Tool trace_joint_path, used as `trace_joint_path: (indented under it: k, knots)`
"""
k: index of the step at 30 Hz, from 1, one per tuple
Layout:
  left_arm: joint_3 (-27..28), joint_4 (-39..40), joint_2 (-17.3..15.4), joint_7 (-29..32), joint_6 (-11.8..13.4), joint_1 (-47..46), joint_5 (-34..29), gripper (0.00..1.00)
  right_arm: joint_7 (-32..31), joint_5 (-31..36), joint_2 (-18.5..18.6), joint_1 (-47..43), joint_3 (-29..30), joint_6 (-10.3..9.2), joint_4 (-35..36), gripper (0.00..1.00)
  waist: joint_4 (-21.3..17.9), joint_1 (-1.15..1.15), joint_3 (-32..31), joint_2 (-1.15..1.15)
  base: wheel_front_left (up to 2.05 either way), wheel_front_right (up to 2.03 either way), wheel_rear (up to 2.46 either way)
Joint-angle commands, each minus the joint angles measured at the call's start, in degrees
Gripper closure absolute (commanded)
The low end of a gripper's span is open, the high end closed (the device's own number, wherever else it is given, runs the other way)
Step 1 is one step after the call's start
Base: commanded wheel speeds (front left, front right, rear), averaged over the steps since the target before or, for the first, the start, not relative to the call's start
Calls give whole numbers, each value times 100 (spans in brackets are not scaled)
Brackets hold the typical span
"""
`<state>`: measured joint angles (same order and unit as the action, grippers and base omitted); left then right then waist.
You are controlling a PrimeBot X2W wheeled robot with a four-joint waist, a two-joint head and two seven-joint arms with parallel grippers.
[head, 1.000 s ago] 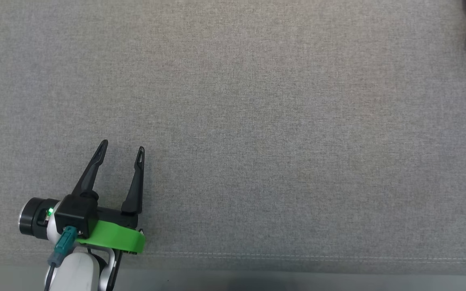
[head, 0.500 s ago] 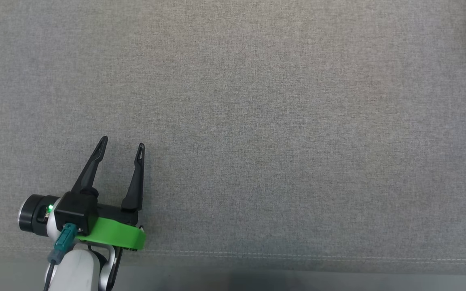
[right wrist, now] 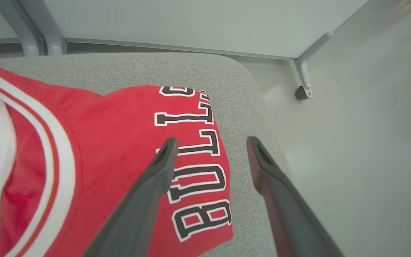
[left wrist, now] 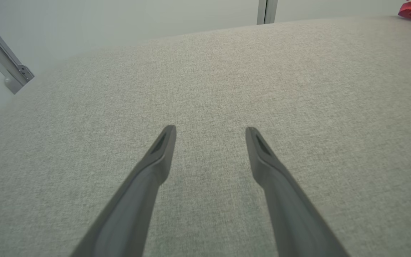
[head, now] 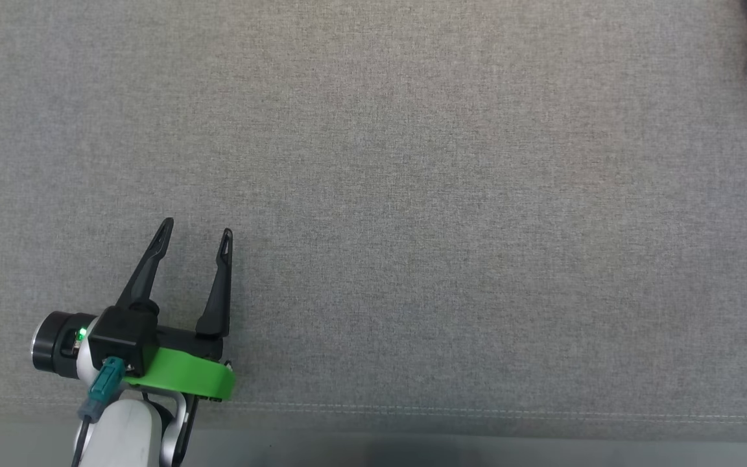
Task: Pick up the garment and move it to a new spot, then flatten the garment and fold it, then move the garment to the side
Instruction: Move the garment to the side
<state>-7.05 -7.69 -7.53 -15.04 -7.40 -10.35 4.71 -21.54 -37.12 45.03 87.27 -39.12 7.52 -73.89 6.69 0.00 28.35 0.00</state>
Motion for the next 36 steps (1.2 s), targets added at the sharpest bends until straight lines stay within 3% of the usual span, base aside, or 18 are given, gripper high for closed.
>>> trace_joint_path:
  k: [1,9,19,31,36]
  knots:
    - [23,-12,24,-9,-10,-97,-14,0,141,87,-98,-99,80,-7,-9,0,-3,0,-49,0,0,0,0]
    - [159,1,80,-9,-10,102,-3,0,1567,-30,-794,-498,413,-7,137,0,-82,0,-478,0,0,0,0]
    - [440,17,154,-9,-7,478,-35,0,3000,-770,-1442,-1795,499,-7,978,0,-291,0,-1282,0,0,0,0]
    - [675,-5,141,-9,-3,871,-91,0,3637,-1104,-1838,-2879,261,-7,1886,0,-607,0,-2027,0,0,0,0]
    - [749,17,159,-9,-3,1003,-98,0,3674,-1002,-1953,-3354,497,-7,2224,0,-655,0,-2230,0,0,0,0]
